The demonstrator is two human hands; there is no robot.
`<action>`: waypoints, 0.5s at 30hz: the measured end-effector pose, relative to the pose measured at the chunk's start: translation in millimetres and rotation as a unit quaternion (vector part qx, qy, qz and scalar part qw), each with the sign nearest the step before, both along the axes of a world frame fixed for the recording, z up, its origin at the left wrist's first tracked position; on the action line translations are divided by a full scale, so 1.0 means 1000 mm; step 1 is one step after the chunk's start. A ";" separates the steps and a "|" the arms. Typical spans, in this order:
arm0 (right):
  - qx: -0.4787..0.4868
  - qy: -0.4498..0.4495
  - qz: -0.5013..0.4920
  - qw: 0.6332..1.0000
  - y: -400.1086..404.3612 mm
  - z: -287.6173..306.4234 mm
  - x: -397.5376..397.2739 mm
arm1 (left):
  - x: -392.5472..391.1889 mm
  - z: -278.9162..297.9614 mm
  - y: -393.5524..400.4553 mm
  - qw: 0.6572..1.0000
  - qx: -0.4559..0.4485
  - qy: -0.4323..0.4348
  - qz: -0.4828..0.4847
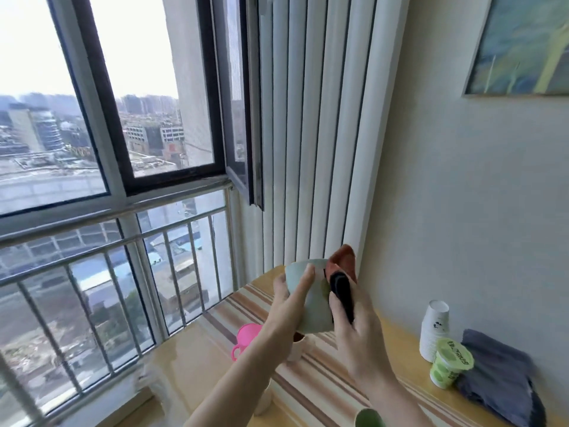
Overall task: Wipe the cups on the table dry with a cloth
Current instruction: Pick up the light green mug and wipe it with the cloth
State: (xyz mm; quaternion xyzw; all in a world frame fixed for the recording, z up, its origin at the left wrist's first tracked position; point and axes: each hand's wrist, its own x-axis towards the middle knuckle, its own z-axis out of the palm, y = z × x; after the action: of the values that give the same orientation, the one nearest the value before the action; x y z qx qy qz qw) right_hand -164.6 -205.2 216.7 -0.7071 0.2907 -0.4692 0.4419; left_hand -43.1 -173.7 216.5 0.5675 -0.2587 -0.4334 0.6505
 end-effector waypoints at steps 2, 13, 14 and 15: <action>-0.014 -0.008 0.008 1.000 0.005 0.018 -0.006 | -0.002 0.014 0.007 0.999 -0.018 0.039 -0.031; 0.002 -0.130 0.080 0.988 0.015 0.056 -0.038 | -0.043 0.062 0.034 0.981 -0.170 0.036 -0.085; -0.010 -0.121 0.070 0.990 0.020 0.056 -0.039 | -0.047 0.066 0.034 0.984 -0.169 0.007 -0.064; -0.029 -0.102 0.052 0.993 0.025 0.055 -0.039 | -0.049 0.068 0.032 0.985 -0.164 -0.027 -0.038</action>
State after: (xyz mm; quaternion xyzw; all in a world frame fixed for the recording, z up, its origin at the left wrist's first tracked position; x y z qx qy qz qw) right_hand -203.2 -180.1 271.5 -0.6824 0.1934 -0.5234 0.4722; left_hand -92.2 -141.7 284.6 0.4548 -0.3650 -0.3938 0.7105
